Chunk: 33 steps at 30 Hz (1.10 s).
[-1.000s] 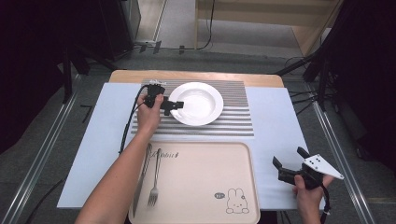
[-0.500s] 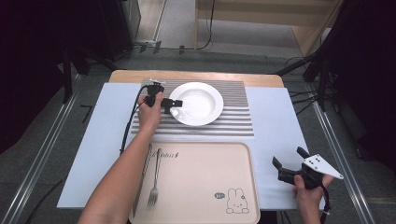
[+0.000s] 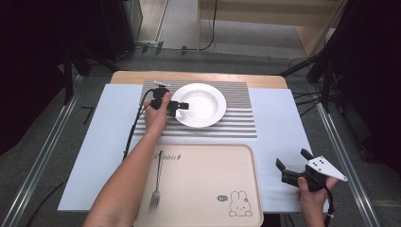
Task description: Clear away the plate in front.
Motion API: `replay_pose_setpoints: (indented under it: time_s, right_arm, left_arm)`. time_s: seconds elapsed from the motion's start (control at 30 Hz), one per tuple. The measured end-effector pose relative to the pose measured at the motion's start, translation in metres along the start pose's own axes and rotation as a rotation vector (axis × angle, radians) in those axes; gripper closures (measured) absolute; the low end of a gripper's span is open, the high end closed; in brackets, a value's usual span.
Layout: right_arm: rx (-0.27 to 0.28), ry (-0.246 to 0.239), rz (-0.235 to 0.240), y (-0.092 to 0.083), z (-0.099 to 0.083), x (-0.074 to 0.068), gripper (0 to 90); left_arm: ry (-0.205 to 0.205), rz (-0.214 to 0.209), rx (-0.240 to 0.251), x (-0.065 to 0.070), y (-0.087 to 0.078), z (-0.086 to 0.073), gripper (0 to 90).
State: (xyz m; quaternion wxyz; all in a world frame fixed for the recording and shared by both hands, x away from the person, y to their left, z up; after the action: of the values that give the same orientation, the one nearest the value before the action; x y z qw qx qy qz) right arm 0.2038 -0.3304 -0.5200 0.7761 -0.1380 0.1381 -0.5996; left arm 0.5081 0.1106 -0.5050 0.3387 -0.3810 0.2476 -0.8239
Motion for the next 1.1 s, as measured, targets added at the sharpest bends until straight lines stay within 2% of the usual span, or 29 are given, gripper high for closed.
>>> replay_pose_setpoints:
  time_s: [0.23, 0.33, 0.5, 0.67, 0.77, 0.83, 0.87, 0.9, 0.97, 1.0, 1.1]
  right_arm:
    - [-0.011, -0.002, -0.008, 0.001, 0.000, -0.001, 0.0]
    - [-0.014, -0.001, -0.011, 0.002, 0.000, -0.001, 0.0]
    - [-0.016, -0.003, -0.012, 0.002, 0.000, -0.001, 0.0]
    - [-0.017, 0.000, -0.012, 0.002, 0.000, 0.000, 0.0]
    - [-0.018, 0.000, -0.012, 0.002, 0.000, -0.001, 0.0]
    - [-0.019, 0.000, -0.013, 0.002, 0.000, -0.001, 0.0]
    - [-0.018, -0.002, -0.013, 0.003, 0.000, -0.001, 0.0]
    - [-0.018, -0.002, -0.014, 0.003, 0.000, -0.001, 0.0]
    - [-0.020, -0.005, -0.015, 0.003, 0.000, -0.001, 0.0]
    - [-0.020, -0.008, -0.014, 0.003, 0.000, -0.001, 0.0]
    - [-0.021, -0.009, -0.015, 0.003, 0.000, -0.001, 0.0]
  left_arm:
    - [0.003, 0.009, 0.008, 0.000, 0.000, -0.001, 27.7]
    - [-0.044, 0.052, 0.005, -0.001, -0.001, 0.001, 39.5]
    - [-0.046, 0.085, -0.008, -0.006, -0.004, 0.002, 61.3]
    - [-0.053, 0.071, -0.017, -0.007, -0.006, 0.001, 62.3]
    - [-0.034, 0.045, 0.000, -0.004, -0.010, 0.003, 63.8]
    - [-0.014, -0.006, 0.019, -0.002, -0.014, 0.004, 66.5]
    - [-0.002, -0.050, 0.022, -0.001, -0.016, 0.004, 68.8]
    - [0.017, -0.067, 0.022, 0.002, -0.017, 0.004, 71.9]
    - [0.079, -0.040, 0.005, 0.010, -0.018, 0.004, 73.7]
    - [0.092, -0.033, -0.002, 0.013, -0.019, 0.004, 74.0]
    - [0.095, -0.048, -0.013, 0.015, -0.020, 0.003, 77.2]
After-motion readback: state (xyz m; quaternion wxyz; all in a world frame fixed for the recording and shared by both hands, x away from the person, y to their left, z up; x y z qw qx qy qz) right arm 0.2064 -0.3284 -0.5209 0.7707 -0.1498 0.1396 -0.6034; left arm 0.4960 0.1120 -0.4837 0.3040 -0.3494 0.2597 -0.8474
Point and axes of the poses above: each handheld gripper's, and its own axes: y roughly forward along the jaws, z roughly out of its top, x roughly to its right, the point moved 1 cm from there along y, roughly forward along the jaws
